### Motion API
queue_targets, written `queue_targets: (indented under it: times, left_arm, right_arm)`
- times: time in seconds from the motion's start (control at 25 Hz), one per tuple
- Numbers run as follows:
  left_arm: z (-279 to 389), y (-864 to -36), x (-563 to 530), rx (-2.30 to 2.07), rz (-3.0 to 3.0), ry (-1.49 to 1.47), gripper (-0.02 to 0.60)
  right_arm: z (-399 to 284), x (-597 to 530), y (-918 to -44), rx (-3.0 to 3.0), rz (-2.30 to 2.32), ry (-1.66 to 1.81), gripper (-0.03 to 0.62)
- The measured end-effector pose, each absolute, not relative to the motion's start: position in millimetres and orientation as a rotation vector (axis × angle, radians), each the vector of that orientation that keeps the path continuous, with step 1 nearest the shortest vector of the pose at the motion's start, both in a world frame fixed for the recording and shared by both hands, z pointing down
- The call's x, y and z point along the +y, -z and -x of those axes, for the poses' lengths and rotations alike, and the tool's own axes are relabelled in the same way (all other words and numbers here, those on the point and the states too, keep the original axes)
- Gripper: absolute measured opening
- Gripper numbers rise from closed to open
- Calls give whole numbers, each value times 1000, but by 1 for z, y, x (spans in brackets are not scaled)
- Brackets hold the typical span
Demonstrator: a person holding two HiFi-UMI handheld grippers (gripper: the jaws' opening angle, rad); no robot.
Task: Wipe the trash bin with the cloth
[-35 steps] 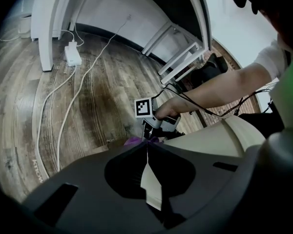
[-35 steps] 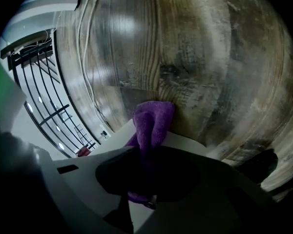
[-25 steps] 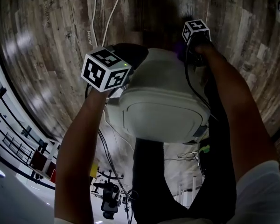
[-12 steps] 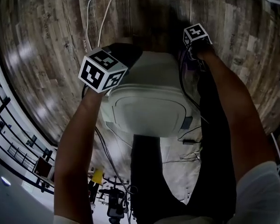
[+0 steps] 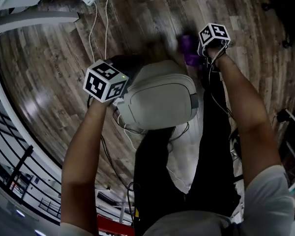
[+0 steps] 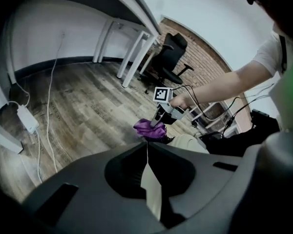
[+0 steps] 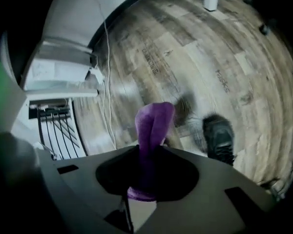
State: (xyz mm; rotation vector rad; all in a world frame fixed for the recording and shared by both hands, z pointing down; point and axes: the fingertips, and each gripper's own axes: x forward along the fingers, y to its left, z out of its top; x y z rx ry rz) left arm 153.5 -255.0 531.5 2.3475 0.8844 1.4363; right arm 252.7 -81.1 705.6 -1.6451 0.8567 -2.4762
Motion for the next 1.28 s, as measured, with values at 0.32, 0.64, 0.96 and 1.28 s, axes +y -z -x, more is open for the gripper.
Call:
queue_targets:
  times: [0.32, 0.64, 0.96, 1.28]
  left_arm:
    - [-129, -505, -187, 1123, -2272, -1564, 5]
    - [-128, -509, -153, 1139, -2278, -1729, 5]
    - [-138, -509, -151, 1139, -2276, -1841, 5]
    - [-145, -531, -160, 1421, -2192, -1841, 5]
  right_arm:
    - [-192, -8, -656, 401, 1421, 1948, 97]
    - [-154, 7, -667, 318, 1161, 1700, 97]
    - [-161, 13, -670, 267, 1066, 1568, 97]
    - [-144, -47, -683, 303, 969, 1521, 97]
